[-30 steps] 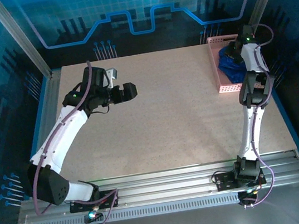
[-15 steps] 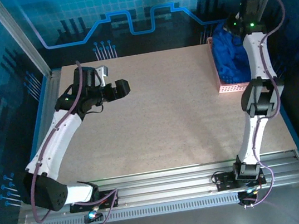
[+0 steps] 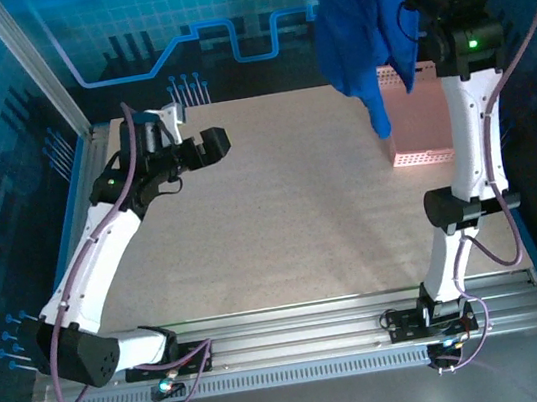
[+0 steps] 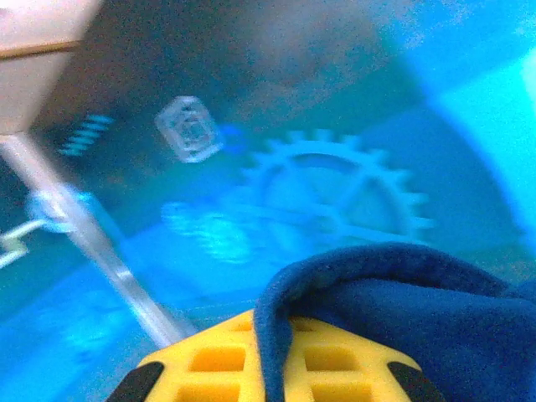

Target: Fold and stack the t-shirts

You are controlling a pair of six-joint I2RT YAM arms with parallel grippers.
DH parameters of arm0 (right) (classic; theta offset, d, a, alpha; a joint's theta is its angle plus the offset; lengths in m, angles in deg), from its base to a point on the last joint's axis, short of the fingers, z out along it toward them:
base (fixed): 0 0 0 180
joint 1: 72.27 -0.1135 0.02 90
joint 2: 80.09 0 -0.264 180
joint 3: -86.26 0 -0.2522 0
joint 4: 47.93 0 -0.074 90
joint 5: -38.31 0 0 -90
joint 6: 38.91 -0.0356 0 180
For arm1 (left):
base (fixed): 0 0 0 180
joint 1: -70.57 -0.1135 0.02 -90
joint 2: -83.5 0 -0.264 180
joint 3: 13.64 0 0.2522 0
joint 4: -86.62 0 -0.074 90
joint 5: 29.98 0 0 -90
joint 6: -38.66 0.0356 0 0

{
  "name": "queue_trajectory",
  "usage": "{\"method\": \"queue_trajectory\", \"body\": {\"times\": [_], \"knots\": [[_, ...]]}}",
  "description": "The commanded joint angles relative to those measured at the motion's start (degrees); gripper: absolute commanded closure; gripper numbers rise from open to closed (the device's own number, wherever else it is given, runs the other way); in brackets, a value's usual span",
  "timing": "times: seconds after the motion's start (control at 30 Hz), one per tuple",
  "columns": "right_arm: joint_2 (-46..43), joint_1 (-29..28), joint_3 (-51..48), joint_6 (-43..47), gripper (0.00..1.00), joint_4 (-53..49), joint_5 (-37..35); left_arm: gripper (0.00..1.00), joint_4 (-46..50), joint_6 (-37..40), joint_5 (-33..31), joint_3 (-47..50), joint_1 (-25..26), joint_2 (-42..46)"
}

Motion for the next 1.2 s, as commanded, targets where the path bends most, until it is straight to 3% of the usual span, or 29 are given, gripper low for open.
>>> {"method": "queue_trajectory", "body": {"times": [0.0,0.17,0.33,0.43,0.53,0.63,0.73,0.83,0.9,1.0,1.17], "knots": [[1.3,-4.21,1.42,-9.0,1.0,1.91,3.23,0.01,-1.16,-1.35,0.17,-4.12,-1.78,3.66],[2.46,-15.03,0.37,-16.1,1.0,1.5,0.86,0.01,3.36,-0.66,-1.49,-8.38,-6.62,7.92],[2.55,-21.32,-4.13,-12.05,1.0,-11.69,-7.01,0.01,8.96,4.02,-5.31,-9.78,-8.7,12.8],[0.14,-21.02,-14.24,-11.8,1.0,-16.73,-10.87,0.01,11.74,4.47,-4.29,-8.8,-8.7,13.86],[-5.32,-19.95,-32.58,-13.14,0.99,-12.51,-12.54,0.01,10.69,1.84,-0.21,-4.18,-8.08,14.81],[-8.92,-18.22,-50.0,-13.3,0.97,-6.38,-14.07,0.01,6.89,-0.19,-1.22,4.16,-2.1,16.29],[-8.76,-14.8,-60.88,-14.03,0.95,-3.33,-13.15,0.01,6.21,-1.26,-4.32,10.21,6.79,14.82],[-7.44,-11.74,-67.76,-13.6,0.9,1.99,-10.57,0.01,4.18,-5.99,-3.42,16.56,11.96,12.56],[-6.35,-10.3,-68.94,-11.76,0.83,3.4,-10.03,0.01,2.82,-8.02,-3.6,19.74,15.12,11.41],[-3.41,-8.43,-66.81,-8.12,0.42,2.67,-5.47,0.01,1.55,-9.86,-3.12,23.1,19.6,9.16],[-5.65,-7.47,-65.18,0.14,0.27,-5.19,-3.89,0.05,2.26,-13.75,-2.11,27.5,22.61,4.95]]}}
